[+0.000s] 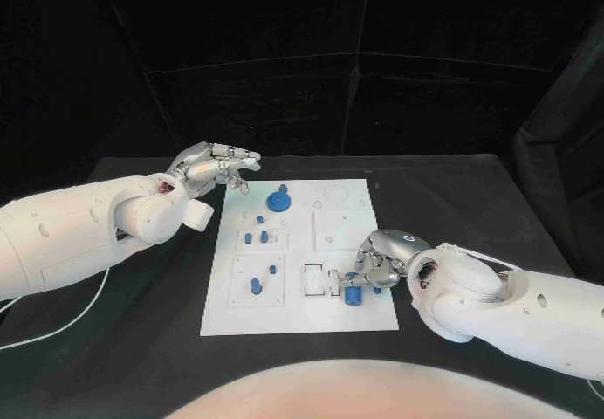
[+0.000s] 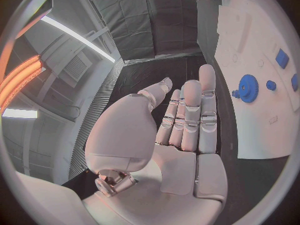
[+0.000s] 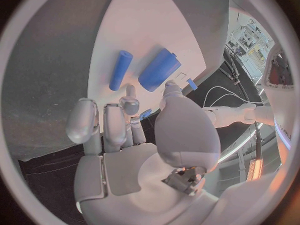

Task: Assemble the parts on the task board

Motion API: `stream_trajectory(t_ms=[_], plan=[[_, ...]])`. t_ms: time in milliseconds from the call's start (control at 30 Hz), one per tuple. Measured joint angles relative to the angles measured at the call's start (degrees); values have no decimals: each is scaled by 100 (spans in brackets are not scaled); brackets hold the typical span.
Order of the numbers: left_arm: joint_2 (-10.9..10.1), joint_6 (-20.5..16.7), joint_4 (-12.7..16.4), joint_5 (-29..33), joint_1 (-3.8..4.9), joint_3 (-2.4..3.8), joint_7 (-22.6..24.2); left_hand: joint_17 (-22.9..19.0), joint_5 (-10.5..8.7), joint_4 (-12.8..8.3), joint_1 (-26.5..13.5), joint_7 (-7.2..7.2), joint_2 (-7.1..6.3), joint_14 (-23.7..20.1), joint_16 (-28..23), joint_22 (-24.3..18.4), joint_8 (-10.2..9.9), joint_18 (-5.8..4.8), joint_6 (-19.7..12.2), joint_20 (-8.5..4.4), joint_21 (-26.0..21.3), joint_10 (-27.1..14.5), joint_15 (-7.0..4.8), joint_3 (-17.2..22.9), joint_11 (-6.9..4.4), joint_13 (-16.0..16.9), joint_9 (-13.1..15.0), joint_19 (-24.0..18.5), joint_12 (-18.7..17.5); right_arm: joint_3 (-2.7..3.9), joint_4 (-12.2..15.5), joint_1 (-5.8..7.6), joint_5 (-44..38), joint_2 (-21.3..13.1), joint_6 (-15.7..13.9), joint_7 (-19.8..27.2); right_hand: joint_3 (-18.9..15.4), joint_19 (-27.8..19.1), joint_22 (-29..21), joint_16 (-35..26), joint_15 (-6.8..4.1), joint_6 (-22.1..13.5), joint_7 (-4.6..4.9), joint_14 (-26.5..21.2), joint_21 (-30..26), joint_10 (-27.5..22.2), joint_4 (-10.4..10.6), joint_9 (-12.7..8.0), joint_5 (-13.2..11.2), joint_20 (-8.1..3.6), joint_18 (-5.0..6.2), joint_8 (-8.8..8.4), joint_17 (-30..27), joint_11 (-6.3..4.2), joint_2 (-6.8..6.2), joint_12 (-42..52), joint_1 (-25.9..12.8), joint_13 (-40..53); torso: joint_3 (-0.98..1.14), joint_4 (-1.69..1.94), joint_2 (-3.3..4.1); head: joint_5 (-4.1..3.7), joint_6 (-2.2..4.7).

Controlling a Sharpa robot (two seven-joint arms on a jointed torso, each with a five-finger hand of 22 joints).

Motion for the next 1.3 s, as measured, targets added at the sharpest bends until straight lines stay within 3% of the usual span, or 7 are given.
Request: stream_trajectory(t_ms=[233, 533, 767, 1067, 1300], plan=[[-5, 13, -2, 0, -1, -1, -11, 0, 0, 0, 0, 0, 0, 0, 0, 0, 0, 0, 0, 0, 0, 0, 0, 0, 0, 0, 0, 0, 0, -4, 120, -7, -8, -48, -19, -50, -87, 0, 20, 0, 0, -21, -21, 0, 0, 0, 8, 91, -510, 0, 0, 105, 42, 0, -210, 0, -568, 49, 0, 0, -1, 3, 9], [-4, 28, -8, 0, -3, -5, -29, 0, 0, 0, 0, 0, 0, 0, 0, 1, 0, 0, 0, 0, 0, 0, 0, 0, 0, 1, 0, 0, 0, -4, 174, -7, -59, -118, -87, -121, -87, 0, 33, 0, 0, -59, -18, 0, 0, 0, 8, 116, -519, 0, 0, 133, 59, 0, -200, 0, -618, 62, -1, -1, -1, -26, 26], [-7, 38, -10, 0, -7, -10, -43, 0, 0, 0, 0, 0, 0, 0, 0, 1, 0, 0, 0, 0, 0, 0, 0, 0, 0, 1, 0, 0, 0, -4, 248, -7, -132, -166, -134, -161, -50, 0, 41, 0, 0, -75, -34, 0, 0, 0, 8, 153, -394, 0, 0, 171, 73, 0, -196, -28, -616, 83, -1, 3, 8, -33, 28], [-5, 52, -13, 0, -9, -13, -60, -22, 0, 0, 0, -21, 0, -13, 0, -4, 0, 1, -21, 0, 0, -21, -13, 0, 21, -4, 0, 0, 0, -4, 266, -7, -132, -104, -77, -183, 146, 1, 132, 59, 0, -75, -34, 0, 26, 22, -15, 238, -238, 0, 0, 293, 147, -22, 134, -29, -347, 155, -7, 3, 7, -45, 24], [-3, 65, -13, 0, -10, -14, -76, -33, 0, -16, 0, -21, 0, -21, 0, -4, 0, 0, -21, 0, 0, -21, -21, 16, 21, -3, 0, 0, 0, -4, 256, -7, -25, -21, 84, -179, 183, 22, 170, 80, -43, -13, -96, 0, 54, 43, -22, 321, -156, -21, 0, 399, 179, -42, 249, -29, -232, 163, -9, 9, 7, -51, 16]])
